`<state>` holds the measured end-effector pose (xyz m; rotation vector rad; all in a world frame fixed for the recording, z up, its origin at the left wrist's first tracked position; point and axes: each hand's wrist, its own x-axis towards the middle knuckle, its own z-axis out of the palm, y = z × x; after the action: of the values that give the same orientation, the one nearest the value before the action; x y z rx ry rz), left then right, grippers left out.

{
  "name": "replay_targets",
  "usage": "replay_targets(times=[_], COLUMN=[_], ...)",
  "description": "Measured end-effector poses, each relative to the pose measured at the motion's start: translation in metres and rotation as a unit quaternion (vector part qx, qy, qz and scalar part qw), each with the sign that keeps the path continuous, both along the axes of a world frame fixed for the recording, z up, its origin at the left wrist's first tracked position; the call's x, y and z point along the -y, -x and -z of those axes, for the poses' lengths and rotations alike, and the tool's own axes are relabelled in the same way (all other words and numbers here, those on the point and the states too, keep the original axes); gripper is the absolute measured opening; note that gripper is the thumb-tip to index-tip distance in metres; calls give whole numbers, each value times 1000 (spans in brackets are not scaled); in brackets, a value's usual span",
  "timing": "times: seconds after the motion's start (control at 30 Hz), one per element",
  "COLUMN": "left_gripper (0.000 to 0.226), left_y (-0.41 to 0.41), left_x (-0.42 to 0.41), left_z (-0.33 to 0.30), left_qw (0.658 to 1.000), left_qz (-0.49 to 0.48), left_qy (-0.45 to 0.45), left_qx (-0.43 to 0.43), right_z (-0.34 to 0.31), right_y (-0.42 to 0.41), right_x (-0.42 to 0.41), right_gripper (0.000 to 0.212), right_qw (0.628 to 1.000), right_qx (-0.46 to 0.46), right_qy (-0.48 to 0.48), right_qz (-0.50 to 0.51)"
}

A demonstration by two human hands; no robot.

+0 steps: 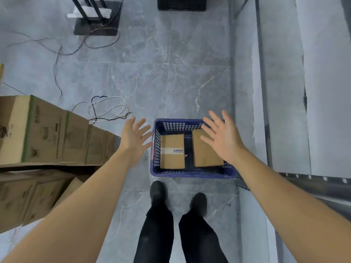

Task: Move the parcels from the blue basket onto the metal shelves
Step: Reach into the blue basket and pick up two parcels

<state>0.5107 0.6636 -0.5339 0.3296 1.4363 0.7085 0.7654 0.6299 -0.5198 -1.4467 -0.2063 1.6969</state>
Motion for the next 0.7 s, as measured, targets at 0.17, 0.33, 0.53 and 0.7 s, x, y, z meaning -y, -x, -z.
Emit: replay_targets(times=[0.17,0.33,0.53,0.7], left_gripper=[60,61,44,47], left_y=[-9,-13,-19,-32], left_x=[-19,-23,-21,-12], left_z=[106,197,285,341], left_qw=[998,994,985,980], left_qz=[29,64,90,103], left_qy=[43,72,97,127], left_qx=[-24,-50,-108,-114], right_z=[110,209,301,365], right_y=[11,25,32,40], right_x=[-13,-15,-19,-25], right_gripper=[59,59,59,60], right_qw=[999,997,994,990], right_qx=[14,27,31,39], right_qy=[41,74,100,118], right_qz=[-1,-26,-39,-64])
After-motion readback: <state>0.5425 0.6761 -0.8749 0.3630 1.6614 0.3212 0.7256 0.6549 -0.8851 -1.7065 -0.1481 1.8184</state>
